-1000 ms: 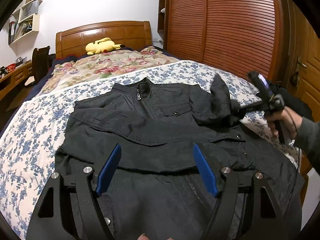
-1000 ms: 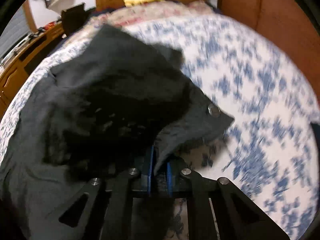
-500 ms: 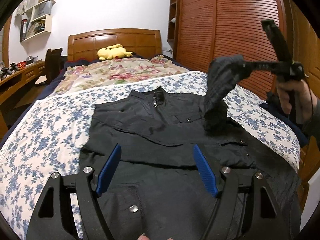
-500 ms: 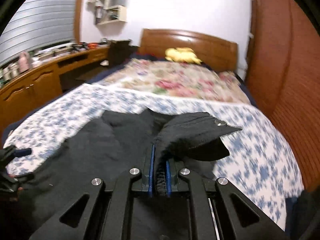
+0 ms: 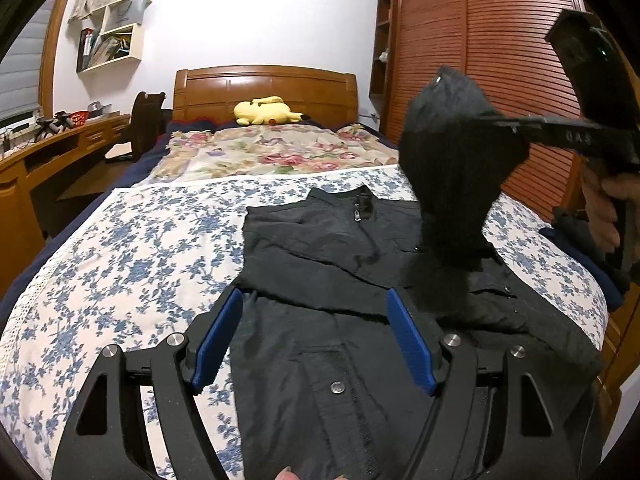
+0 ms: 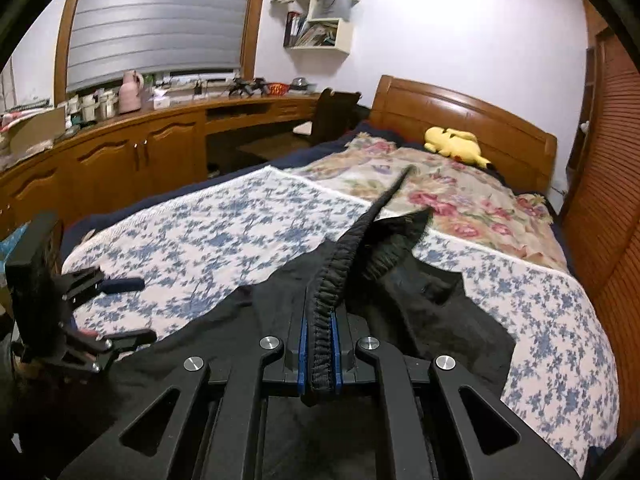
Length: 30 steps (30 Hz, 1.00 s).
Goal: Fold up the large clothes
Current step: 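Lift and fold the sleeve across the jacket body with the right gripper, release, then grasp and smooth the jacket front near the buttons with the left gripper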
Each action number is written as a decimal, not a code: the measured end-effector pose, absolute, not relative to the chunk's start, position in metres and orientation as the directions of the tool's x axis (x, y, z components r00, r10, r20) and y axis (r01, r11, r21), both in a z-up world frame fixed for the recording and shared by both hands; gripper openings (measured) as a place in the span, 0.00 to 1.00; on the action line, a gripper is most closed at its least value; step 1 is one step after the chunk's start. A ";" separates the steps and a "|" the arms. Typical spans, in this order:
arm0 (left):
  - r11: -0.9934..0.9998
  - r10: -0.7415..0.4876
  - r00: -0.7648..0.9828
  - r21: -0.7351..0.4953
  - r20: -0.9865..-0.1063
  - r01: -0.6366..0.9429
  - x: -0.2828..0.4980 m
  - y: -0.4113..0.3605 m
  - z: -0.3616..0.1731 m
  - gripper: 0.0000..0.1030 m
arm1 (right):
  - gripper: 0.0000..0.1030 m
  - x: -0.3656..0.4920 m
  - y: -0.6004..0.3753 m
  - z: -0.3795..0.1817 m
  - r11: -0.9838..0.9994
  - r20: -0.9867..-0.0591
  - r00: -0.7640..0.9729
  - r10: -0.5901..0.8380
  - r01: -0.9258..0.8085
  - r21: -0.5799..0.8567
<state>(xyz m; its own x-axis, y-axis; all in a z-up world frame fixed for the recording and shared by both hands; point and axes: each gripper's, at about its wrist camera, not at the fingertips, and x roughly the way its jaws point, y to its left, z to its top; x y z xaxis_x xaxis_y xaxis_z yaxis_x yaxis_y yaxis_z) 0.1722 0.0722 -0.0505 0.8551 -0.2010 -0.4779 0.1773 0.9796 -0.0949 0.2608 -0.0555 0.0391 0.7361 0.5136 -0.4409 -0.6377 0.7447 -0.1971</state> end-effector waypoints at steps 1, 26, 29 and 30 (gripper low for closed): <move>0.980 -0.200 0.856 -0.095 -0.477 0.176 0.172 0.073 -0.051 0.73 | 0.09 0.260 -0.060 0.038 0.745 -0.449 0.736 0.507 -0.636 -0.202; 0.980 -0.198 0.842 -0.076 -0.501 0.185 0.184 0.059 -0.058 0.73 | 0.41 0.256 -0.077 0.018 0.808 -0.510 0.723 0.465 -0.582 -0.088; 0.980 -0.196 0.835 -0.063 -0.514 0.191 0.187 0.051 -0.063 0.73 | 0.41 0.265 -0.092 -0.002 0.831 -0.527 0.727 0.439 -0.552 -0.069; 0.979 -0.195 0.828 -0.057 -0.525 0.195 0.189 0.048 -0.065 0.73 | 0.41 0.268 -0.097 -0.009 0.838 -0.532 0.728 0.432 -0.542 -0.062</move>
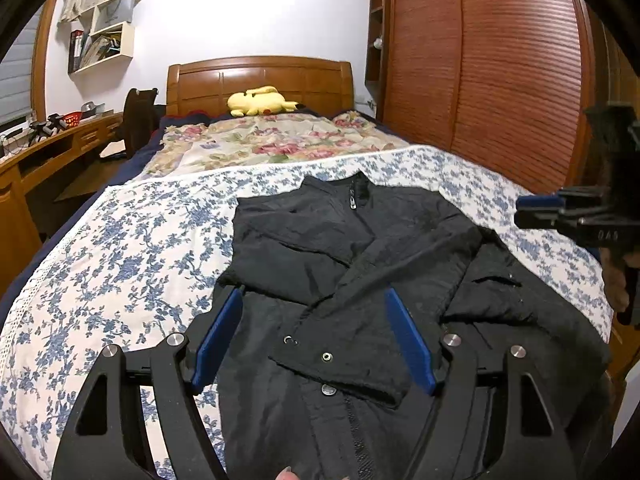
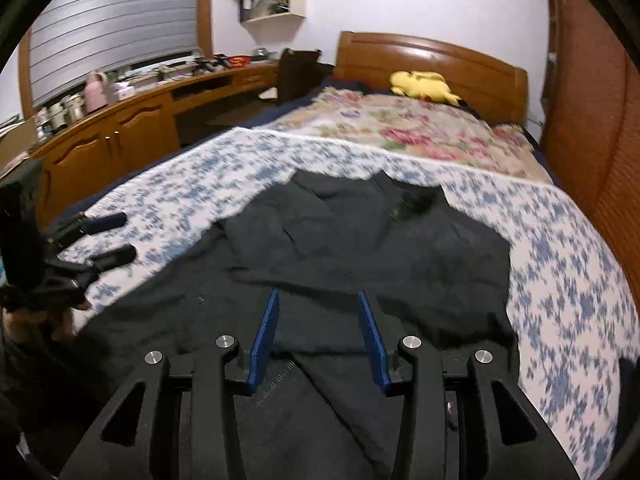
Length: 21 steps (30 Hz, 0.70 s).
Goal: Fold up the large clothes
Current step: 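Grasp and smooth the jacket front near the buttons with the left gripper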
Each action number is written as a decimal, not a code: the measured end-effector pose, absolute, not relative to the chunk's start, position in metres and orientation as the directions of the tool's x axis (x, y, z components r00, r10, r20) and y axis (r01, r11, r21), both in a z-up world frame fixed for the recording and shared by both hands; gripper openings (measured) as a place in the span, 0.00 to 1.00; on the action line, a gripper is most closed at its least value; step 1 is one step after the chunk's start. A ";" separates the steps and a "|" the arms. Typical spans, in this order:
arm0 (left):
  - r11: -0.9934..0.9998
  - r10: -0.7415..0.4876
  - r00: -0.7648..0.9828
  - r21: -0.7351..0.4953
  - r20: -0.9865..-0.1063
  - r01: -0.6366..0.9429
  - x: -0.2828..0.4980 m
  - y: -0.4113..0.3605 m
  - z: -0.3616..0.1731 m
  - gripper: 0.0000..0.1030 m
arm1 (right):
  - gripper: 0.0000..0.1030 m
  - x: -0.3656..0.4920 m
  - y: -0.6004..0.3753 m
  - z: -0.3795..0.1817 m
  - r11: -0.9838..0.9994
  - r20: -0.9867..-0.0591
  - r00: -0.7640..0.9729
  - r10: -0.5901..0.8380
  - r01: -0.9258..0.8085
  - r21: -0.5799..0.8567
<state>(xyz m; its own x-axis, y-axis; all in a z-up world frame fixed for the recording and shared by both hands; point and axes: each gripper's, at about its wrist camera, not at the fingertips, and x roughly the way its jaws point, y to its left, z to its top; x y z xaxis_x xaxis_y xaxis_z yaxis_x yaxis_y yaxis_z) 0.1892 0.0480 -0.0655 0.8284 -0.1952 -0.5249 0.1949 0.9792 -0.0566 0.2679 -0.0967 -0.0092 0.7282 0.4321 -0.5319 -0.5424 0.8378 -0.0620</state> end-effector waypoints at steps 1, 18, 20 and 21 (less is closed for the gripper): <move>0.979 -0.196 0.825 -0.055 -0.530 0.197 0.191 0.046 -0.066 0.73 | 0.41 0.271 -0.101 -0.017 0.845 -0.538 0.729 0.423 -0.532 -0.057; 0.965 -0.226 0.723 -0.048 -0.653 0.258 0.206 0.004 -0.102 0.73 | 0.41 0.332 -0.116 -0.121 0.929 -0.645 0.711 0.282 -0.369 -0.001; 0.961 -0.232 0.702 -0.045 -0.673 0.274 0.205 -0.001 -0.108 0.73 | 0.42 0.331 -0.112 -0.123 0.928 -0.637 0.718 0.281 -0.372 -0.009; 0.958 -0.237 0.692 -0.047 -0.682 0.282 0.204 -0.004 -0.111 0.73 | 0.43 0.332 -0.110 -0.123 0.927 -0.636 0.718 0.284 -0.374 -0.009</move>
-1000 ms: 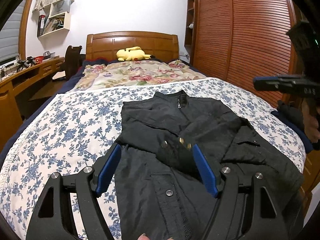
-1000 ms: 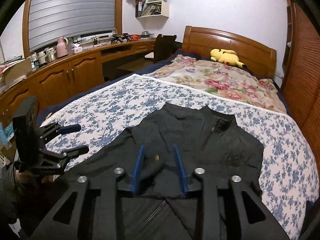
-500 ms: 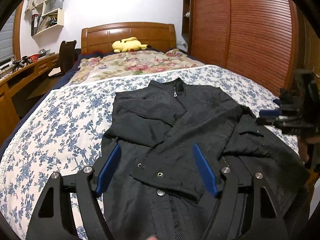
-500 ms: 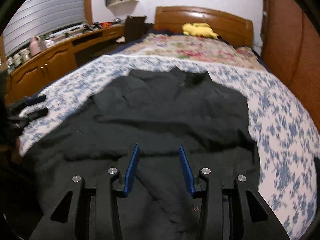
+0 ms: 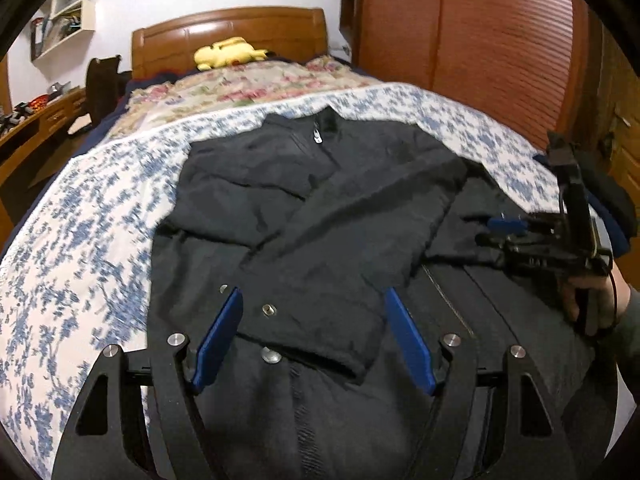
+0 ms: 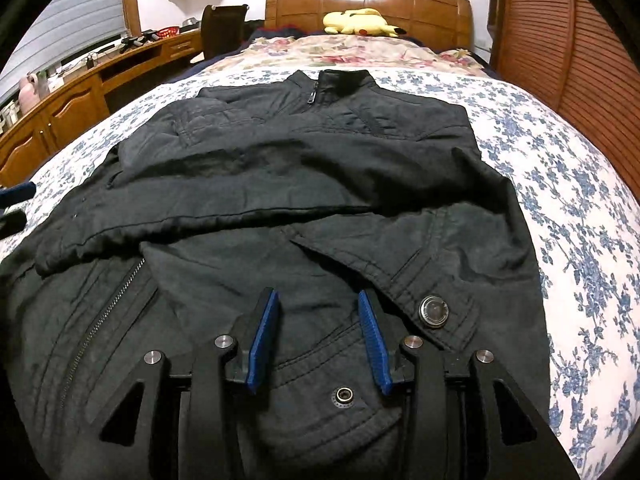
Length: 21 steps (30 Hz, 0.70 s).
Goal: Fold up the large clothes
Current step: 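Grasp and smooth the jacket front near the buttons with the left gripper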
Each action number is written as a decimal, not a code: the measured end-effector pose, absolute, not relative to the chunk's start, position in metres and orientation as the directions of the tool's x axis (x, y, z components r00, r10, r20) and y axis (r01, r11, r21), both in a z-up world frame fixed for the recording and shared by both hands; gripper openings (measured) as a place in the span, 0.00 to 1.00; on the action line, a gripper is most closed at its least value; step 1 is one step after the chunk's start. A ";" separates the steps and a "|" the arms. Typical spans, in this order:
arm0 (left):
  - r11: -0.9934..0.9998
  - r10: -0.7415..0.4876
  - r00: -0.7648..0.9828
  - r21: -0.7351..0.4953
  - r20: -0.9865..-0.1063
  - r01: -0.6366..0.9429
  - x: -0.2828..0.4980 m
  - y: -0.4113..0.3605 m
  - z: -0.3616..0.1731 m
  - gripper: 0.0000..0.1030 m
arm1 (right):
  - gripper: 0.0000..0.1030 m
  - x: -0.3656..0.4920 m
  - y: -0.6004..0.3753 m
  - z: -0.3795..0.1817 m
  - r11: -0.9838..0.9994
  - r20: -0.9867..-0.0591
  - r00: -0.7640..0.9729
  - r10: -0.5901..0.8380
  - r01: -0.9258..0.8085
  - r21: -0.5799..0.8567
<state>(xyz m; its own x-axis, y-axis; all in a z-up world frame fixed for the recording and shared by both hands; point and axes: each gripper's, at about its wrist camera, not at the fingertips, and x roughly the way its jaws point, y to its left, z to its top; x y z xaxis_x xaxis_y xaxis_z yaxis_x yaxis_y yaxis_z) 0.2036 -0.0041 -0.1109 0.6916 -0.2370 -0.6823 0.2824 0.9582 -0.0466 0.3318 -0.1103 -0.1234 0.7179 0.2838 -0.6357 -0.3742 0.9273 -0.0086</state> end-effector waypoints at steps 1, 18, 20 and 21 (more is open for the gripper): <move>0.956 -0.243 0.680 -0.051 -0.692 0.290 0.203 -0.007 -0.114 0.73 | 0.44 0.332 -0.108 -0.123 0.926 -0.636 0.716 0.288 -0.378 -0.006; 0.946 -0.236 0.593 -0.041 -0.770 0.322 0.193 -0.025 -0.139 0.09 | 0.46 0.332 -0.123 -0.133 0.922 -0.618 0.717 0.324 -0.385 0.037; 0.941 -0.249 0.615 -0.035 -0.748 0.337 0.188 -0.027 -0.130 0.07 | 0.46 0.332 -0.123 -0.133 0.922 -0.617 0.717 0.324 -0.385 0.037; 0.936 -0.261 0.629 -0.032 -0.732 0.351 0.182 -0.031 -0.121 0.07 | 0.46 0.332 -0.123 -0.133 0.922 -0.617 0.717 0.324 -0.385 0.037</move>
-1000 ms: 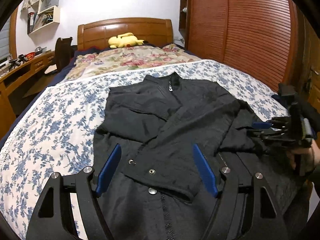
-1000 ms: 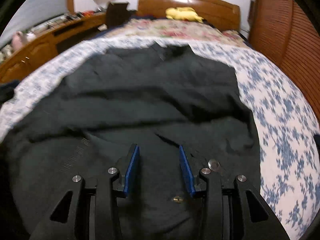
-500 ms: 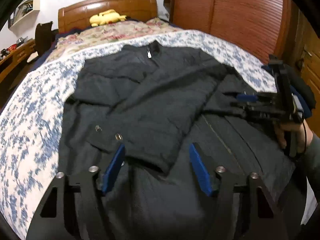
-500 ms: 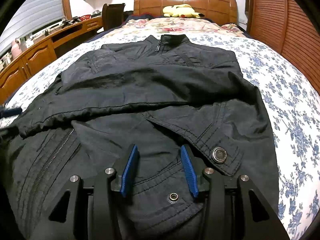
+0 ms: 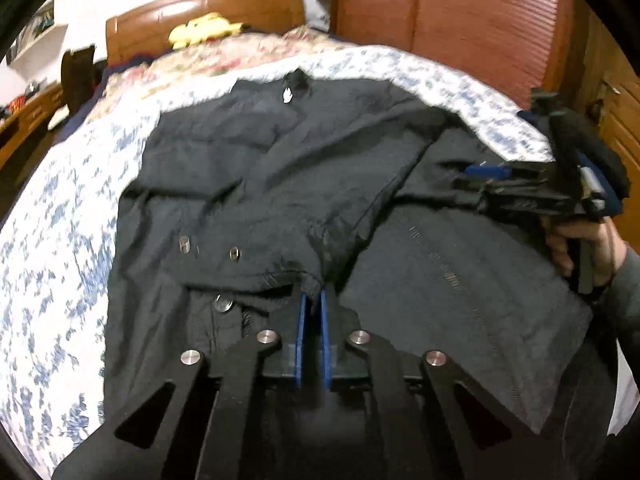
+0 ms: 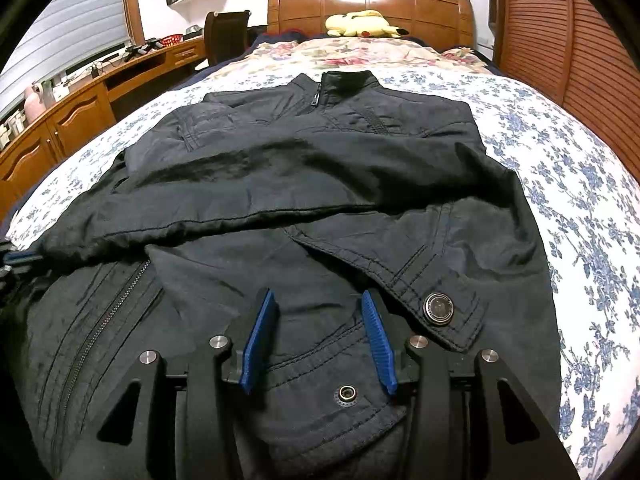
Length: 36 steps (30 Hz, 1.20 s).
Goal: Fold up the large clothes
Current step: 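Grasp and smooth the jacket front near the buttons with the left gripper, then move both grippers down to the hem of the black jacket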
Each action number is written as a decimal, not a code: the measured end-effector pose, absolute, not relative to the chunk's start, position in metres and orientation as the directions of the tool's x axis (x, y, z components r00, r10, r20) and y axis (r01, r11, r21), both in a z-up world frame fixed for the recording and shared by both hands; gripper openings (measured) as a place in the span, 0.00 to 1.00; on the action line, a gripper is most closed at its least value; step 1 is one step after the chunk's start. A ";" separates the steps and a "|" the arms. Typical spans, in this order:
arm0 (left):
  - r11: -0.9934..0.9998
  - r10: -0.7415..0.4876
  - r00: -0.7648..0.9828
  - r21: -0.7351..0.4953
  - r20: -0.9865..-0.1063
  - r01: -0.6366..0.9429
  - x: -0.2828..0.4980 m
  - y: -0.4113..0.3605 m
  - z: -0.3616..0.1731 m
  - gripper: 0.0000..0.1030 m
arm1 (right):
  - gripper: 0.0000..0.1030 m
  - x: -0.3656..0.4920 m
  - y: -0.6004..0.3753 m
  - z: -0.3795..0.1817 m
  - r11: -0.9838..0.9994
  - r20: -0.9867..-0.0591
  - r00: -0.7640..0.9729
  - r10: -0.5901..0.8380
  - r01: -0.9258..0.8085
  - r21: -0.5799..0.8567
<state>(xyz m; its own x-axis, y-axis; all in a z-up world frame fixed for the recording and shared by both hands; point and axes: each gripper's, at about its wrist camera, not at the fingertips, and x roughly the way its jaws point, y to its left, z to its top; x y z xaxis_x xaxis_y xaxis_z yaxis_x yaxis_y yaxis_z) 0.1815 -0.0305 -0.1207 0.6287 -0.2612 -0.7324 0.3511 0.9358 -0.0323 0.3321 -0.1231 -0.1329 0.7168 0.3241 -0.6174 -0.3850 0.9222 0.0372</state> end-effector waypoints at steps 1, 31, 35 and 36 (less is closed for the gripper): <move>0.932 -0.273 0.638 -0.032 -0.720 0.362 0.177 -0.033 -0.114 0.07 | 0.46 0.333 -0.123 -0.134 0.922 -0.617 0.717 0.324 -0.385 0.038; 0.986 -0.136 0.667 -0.034 -0.732 0.165 0.142 0.088 -0.114 0.43 | 0.47 0.427 -0.199 -0.095 0.981 -0.677 0.728 0.107 -0.190 -0.049; 0.988 -0.125 0.656 -0.032 -0.744 0.152 0.142 0.092 -0.122 0.44 | 0.34 0.458 -0.207 -0.111 0.986 -0.710 0.700 0.073 -0.157 -0.053; 0.988 -0.122 0.652 -0.030 -0.748 0.151 0.141 0.094 -0.124 0.44 | 0.24 0.463 -0.208 -0.112 0.987 -0.711 0.700 0.071 -0.153 -0.052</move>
<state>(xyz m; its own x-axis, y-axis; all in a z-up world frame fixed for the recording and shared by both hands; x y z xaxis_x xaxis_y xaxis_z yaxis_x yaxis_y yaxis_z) 0.1412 0.0941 -0.1235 0.6522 -0.1224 -0.7481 0.1510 0.9881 -0.0299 0.4626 -0.2076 -0.1124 0.6995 0.0708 -0.7111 -0.1531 0.9868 -0.0524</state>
